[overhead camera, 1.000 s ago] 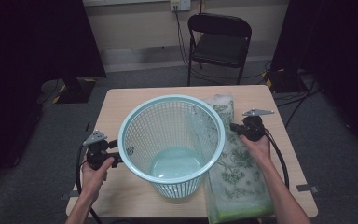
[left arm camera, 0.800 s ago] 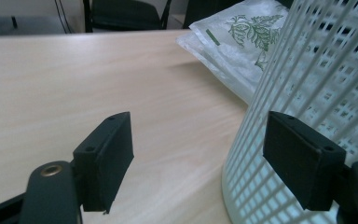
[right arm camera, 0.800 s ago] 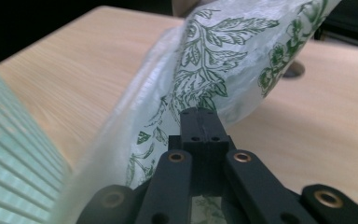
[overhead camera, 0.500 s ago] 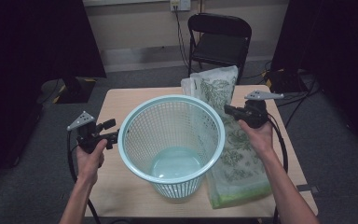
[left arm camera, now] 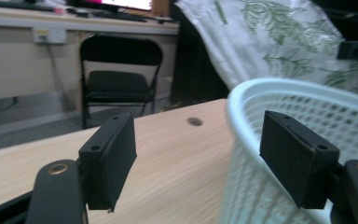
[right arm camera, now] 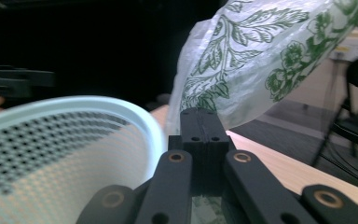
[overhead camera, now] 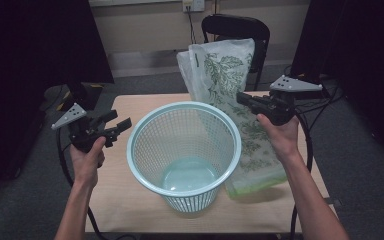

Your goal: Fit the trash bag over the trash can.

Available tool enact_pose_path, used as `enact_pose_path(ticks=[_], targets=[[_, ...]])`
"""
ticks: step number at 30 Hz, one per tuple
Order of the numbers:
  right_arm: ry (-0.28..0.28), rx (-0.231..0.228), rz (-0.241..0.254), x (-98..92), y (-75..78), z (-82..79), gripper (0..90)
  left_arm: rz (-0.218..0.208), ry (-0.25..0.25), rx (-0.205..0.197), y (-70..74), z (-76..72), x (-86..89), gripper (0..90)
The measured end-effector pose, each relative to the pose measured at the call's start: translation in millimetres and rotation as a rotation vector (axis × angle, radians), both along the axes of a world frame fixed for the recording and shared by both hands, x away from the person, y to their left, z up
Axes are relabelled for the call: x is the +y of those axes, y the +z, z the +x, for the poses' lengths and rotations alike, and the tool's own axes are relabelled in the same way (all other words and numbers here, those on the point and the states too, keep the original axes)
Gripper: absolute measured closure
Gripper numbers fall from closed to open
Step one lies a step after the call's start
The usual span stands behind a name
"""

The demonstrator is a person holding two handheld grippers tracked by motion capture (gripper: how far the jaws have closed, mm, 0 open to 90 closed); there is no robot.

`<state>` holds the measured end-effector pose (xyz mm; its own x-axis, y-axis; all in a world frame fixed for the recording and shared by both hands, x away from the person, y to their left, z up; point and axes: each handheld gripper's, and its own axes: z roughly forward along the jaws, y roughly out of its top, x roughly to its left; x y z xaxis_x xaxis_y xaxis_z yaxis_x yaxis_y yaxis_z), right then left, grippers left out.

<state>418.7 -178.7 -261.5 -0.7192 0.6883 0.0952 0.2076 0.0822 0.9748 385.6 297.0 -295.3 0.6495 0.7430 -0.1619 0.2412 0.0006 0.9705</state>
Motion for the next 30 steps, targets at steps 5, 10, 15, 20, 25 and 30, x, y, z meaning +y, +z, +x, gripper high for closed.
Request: enact_pose_path(ticks=[5, 10, 15, 20, 25, 30], targets=[[0.063, -0.078, 0.023, 19.2, 19.9, -19.1, 90.0, -0.018, -0.029, -0.033, 20.4, 1.8, -12.7, 25.8], [0.149, -0.097, 0.03, 38.3, 39.3, -31.8, 90.0, -0.03, -0.084, -0.077, 39.8, 2.5, -32.0, 22.7], [0.222, -0.095, 0.014, 61.5, 38.8, -40.4, 90.0, -0.04, -0.148, -0.101, 51.8, 3.0, -53.8, 20.8], [0.316, -0.071, -0.054, 85.9, 31.0, -34.7, 90.0, -0.044, -0.213, -0.134, 73.1, 6.6, -79.1, 23.5], [0.338, -0.072, -0.094, 100.6, 34.3, -34.8, 90.0, -0.014, -0.229, -0.147, 82.5, 6.1, -93.0, 22.0], [0.371, -0.064, -0.116, 116.9, 31.0, -37.6, 90.0, -0.032, -0.269, -0.105, 80.1, 13.1, -98.2, 15.3]])
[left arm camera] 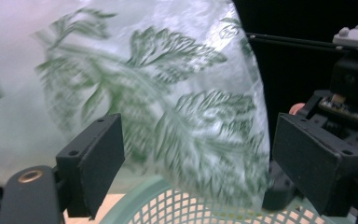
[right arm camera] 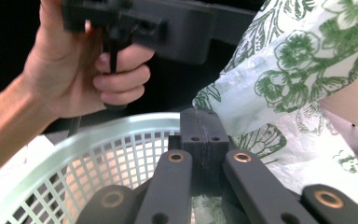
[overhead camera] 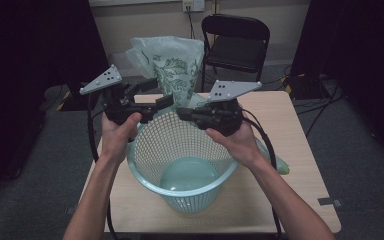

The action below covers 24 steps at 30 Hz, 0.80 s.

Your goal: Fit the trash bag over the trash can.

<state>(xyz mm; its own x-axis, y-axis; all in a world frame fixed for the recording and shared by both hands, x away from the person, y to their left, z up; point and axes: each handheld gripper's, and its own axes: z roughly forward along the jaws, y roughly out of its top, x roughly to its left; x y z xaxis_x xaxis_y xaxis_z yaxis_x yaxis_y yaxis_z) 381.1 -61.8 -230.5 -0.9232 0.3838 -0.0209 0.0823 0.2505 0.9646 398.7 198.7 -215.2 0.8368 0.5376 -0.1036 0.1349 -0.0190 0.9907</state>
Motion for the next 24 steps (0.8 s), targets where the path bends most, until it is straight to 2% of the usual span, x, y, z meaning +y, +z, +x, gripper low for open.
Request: enact_pose_path(ticks=[2, 4, 7, 11, 13, 14, 15, 17, 18, 19, 20, 21, 22, 23, 24], targets=[[0.004, 0.0, -0.013, 2.7, -1.7, -0.6, 90.0, -0.02, -0.026, 0.003, -1.0, -0.2, 0.3, 15.2], [0.008, -0.004, -0.038, 8.3, -4.9, -1.8, 90.0, -0.024, -0.06, 0.005, -1.0, -0.6, -1.0, 15.7], [0.006, -0.004, -0.048, 10.9, -5.4, -1.3, 90.0, -0.019, -0.09, 0.003, -1.0, -0.3, -5.2, 15.6], [0.013, 0.002, -0.061, 13.8, -3.8, 0.8, 90.0, 0.015, -0.088, 0.002, 1.9, 0.2, -14.1, 16.2], [0.009, 0.004, -0.06, 15.4, -2.5, 0.8, 90.0, 0.052, -0.089, 0.004, 1.6, 1.4, -17.7, 19.2], [0.014, -0.002, -0.064, 16.4, -1.9, 0.4, 90.0, 0.072, -0.084, -0.005, 1.1, 0.9, -18.3, 26.1], [0.019, -0.006, -0.062, 17.5, -1.6, -0.6, 90.0, 0.085, -0.098, -0.015, 0.5, 0.9, -18.7, 37.0], [0.029, -0.01, -0.065, 19.4, -1.8, -2.8, 90.0, 0.098, -0.14, -0.018, -1.1, 0.8, -19.3, 53.0], [0.035, -0.013, -0.065, 20.2, -2.6, -4.5, 89.5, 0.11, -0.143, -0.018, -1.8, 0.2, -19.3, 73.9], [0.035, -0.013, -0.065, 20.2, -2.6, -4.5, 89.5, 0.112, -0.153, -0.016, -2.7, -0.2, -18.6, 73.9], [0.035, -0.014, -0.066, 20.2, -3.0, -5.0, 85.9, 0.109, -0.154, -0.028, -3.4, -1.4, -17.0, 82.2], [0.027, -0.019, -0.07, 19.7, -3.0, -5.8, 77.8, 0.101, -0.151, -0.028, -3.6, -2.2, -15.0, 90.0], [-0.007, -0.021, -0.069, 16.8, -2.8, -6.7, 65.1, 0.094, -0.157, -0.028, -3.7, -3.3, -10.2, 90.0], [-0.007, -0.021, -0.069, 16.8, -2.8, -6.7, 65.1, 0.094, -0.157, -0.028, -3.7, -3.3, -10.2, 90.0], [-0.013, -0.024, -0.064, 14.0, -2.4, -7.2, 57.6, 0.105, -0.15, -0.035, -3.7, -4.9, -8.6, 90.0]])
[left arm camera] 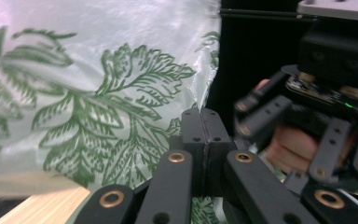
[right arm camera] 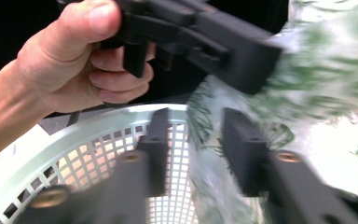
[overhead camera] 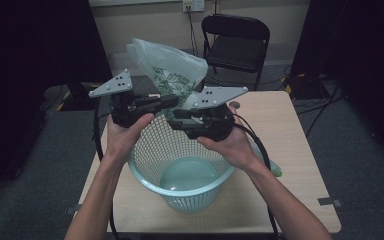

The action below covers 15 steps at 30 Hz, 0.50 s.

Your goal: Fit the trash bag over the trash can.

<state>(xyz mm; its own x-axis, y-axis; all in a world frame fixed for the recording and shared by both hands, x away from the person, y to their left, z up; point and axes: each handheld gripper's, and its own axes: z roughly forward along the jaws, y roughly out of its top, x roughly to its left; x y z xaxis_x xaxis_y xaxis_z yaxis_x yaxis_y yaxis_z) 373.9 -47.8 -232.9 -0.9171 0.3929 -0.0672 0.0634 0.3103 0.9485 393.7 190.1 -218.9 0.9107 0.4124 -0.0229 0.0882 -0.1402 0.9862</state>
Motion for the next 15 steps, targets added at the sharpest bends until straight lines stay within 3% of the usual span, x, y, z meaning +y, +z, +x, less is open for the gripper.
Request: enact_pose_path(ticks=[2, 5, 8, 9, 10, 12, 15], targets=[[-0.026, 0.003, 0.037, -11.3, 1.7, -1.6, 43.6, 0.017, -0.004, -0.005, -0.9, -5.1, 2.5, 90.0], [-0.044, -0.005, 0.059, -18.7, 3.5, -1.8, 38.9, 0.053, -0.019, -0.026, -4.7, -14.1, 6.1, 90.0], [-0.096, -0.015, 0.106, -25.8, 10.3, 0.6, 29.0, 0.057, -0.026, -0.025, -11.4, -20.4, 10.2, 90.0], [-0.096, -0.015, 0.106, -25.8, 10.3, 0.6, 29.0, 0.068, -0.021, -0.04, -13.7, -22.5, 10.6, 90.0], [-0.116, -0.023, 0.155, -26.6, 15.8, 1.4, 27.9, 0.085, -0.007, -0.046, -15.5, -23.6, 11.3, 90.0], [-0.112, -0.032, 0.181, -22.5, 20.5, 2.9, 25.6, 0.084, -0.025, -0.026, -20.1, -23.3, 11.5, 90.0], [-0.107, -0.018, 0.186, -16.0, 23.1, 6.9, 27.3, 0.082, -0.049, -0.023, -20.2, -24.1, 12.1, 90.0]])
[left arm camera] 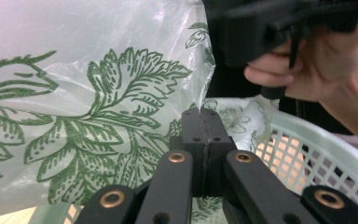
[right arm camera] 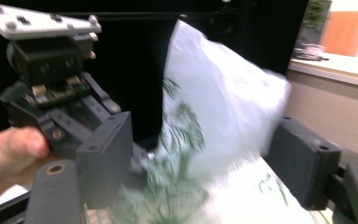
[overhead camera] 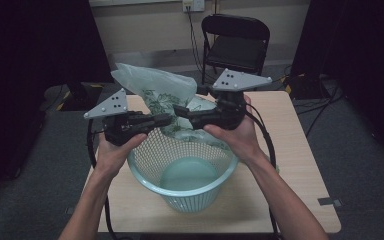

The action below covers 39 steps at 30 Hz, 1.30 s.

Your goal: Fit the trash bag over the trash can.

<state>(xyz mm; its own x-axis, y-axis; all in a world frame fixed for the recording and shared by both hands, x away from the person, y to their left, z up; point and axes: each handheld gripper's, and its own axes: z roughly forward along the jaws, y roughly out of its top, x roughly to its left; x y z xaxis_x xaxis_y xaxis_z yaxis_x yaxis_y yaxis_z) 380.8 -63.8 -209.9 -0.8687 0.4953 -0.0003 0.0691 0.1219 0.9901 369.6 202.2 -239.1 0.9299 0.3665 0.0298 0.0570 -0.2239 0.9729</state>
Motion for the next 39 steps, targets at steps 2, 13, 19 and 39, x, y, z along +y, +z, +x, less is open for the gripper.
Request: enact_pose_path(ticks=[2, 13, 19, 39], targets=[[0.024, -0.006, 0.018, 4.3, 0.8, 3.2, 48.1, 0.002, -0.009, 0.001, -0.1, -1.3, 1.0, 90.0], [0.064, 0.029, -0.032, -20.7, -17.4, -4.0, 90.0, -0.243, 0.254, 0.028, -3.3, 5.1, 58.5, 34.9], [0.034, 0.048, -0.038, -45.2, -32.7, -13.0, 90.0, -0.269, 0.279, 0.038, -5.6, 26.5, 62.1, 25.1], [-0.024, 0.059, -0.11, -61.2, -55.9, -27.3, 33.3, -0.029, 0.015, 0.015, -38.9, 3.0, 53.8, 90.0]])
